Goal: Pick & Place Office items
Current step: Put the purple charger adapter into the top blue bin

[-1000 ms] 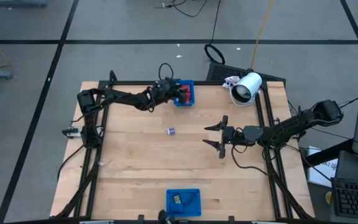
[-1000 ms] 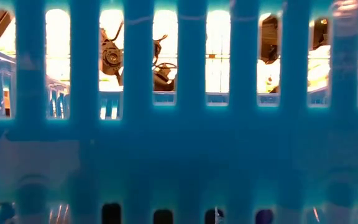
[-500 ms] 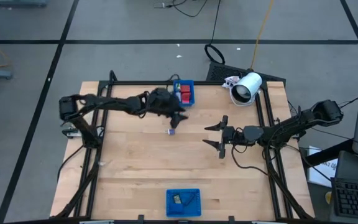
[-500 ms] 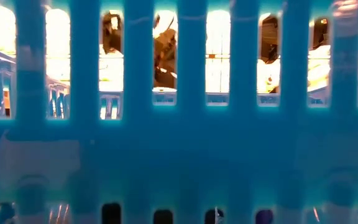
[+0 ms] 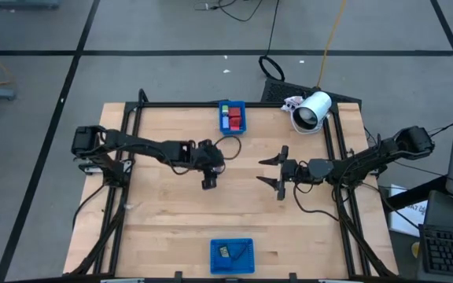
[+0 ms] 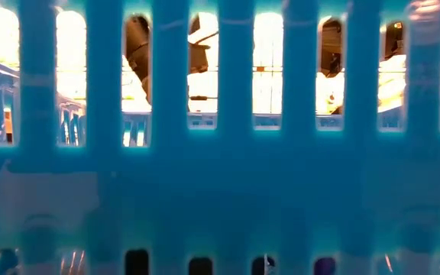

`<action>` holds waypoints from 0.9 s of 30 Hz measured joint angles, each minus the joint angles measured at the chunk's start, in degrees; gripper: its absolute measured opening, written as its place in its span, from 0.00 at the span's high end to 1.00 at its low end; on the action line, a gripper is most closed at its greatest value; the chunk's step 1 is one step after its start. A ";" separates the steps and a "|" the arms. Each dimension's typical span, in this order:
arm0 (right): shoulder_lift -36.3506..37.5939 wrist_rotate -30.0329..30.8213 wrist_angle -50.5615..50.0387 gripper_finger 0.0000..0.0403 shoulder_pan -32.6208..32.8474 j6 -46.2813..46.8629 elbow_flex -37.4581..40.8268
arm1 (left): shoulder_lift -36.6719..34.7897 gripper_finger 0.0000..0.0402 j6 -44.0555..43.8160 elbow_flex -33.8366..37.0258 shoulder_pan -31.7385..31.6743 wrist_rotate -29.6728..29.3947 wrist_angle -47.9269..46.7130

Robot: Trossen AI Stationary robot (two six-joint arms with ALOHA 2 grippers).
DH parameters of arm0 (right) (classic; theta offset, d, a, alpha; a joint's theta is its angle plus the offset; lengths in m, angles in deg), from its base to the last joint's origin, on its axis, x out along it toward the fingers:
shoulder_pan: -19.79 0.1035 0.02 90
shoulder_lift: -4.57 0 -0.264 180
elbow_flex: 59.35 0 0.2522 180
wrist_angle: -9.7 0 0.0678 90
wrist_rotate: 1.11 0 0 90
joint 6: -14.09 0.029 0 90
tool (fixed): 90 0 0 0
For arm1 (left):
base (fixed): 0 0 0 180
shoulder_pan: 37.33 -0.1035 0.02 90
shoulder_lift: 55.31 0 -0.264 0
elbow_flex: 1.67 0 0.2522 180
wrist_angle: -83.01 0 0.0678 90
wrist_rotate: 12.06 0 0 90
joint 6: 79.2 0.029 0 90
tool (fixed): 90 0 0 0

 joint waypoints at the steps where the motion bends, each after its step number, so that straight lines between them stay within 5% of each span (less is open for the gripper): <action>1: 0.00 0.00 0.08 0.40 0.00 0.00 0.00 | 0.57 0.43 0.66 0.00 0.15 -0.35 -0.06; 6: -0.02 -0.02 0.37 0.40 0.00 0.06 0.00 | 4.05 0.43 1.17 0.00 -0.78 -2.82 0.00; 27: -0.02 -0.07 0.32 0.40 0.00 0.43 0.00 | 12.04 0.43 2.56 -0.09 -6.30 3.44 2.06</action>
